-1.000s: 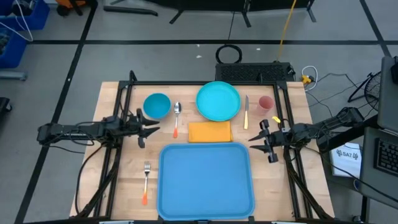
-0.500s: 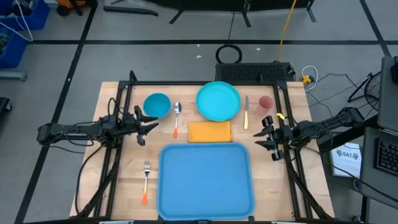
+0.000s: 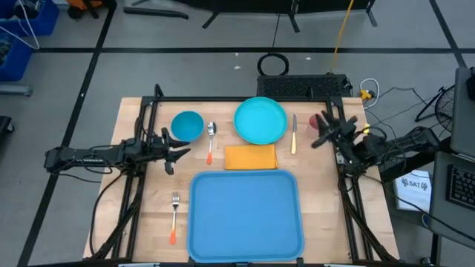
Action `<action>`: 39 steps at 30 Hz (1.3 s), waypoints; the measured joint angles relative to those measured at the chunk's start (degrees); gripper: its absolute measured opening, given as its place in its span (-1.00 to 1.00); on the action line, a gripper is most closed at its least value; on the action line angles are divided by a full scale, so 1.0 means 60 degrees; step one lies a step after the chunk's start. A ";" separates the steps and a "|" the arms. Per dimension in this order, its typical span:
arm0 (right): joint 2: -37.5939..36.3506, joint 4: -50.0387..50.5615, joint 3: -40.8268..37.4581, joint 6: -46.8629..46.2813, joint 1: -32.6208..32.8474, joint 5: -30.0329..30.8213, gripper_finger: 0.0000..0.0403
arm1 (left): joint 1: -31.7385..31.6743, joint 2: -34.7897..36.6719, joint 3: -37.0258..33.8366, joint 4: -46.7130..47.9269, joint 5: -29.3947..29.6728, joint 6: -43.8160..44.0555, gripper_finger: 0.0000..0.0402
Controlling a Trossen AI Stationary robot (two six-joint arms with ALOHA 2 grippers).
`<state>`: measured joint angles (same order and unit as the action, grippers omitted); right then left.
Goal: Set up tray
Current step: Put the pink cup on the top right of the blue serving tray
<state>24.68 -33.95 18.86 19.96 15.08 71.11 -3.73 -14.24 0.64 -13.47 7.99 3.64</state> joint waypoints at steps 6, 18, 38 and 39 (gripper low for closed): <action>0.0622 0.0374 0.1121 0.0319 -0.0002 0.2454 -0.46 | -0.0005 0.0000 0.0000 0.0324 0.0004 -0.0005 -0.37; 0.0914 -0.0386 0.1098 0.0786 0.0368 0.3144 -0.46 | -0.0007 0.0000 0.0000 0.0176 -0.0073 -0.0378 -0.37; 0.2092 -0.1231 -0.0763 -0.2519 0.2362 -0.2377 -0.46 | -0.0007 0.0000 0.0000 0.0207 -0.0073 0.0239 -0.37; 0.2110 -0.0978 -0.0486 -0.2571 0.2242 -0.2279 -0.46 | -0.0007 0.0000 0.0000 0.0204 -0.0073 0.0291 -0.37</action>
<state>37.34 -39.82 15.95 4.53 28.53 57.44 -3.77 -14.24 0.64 -12.25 7.55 5.39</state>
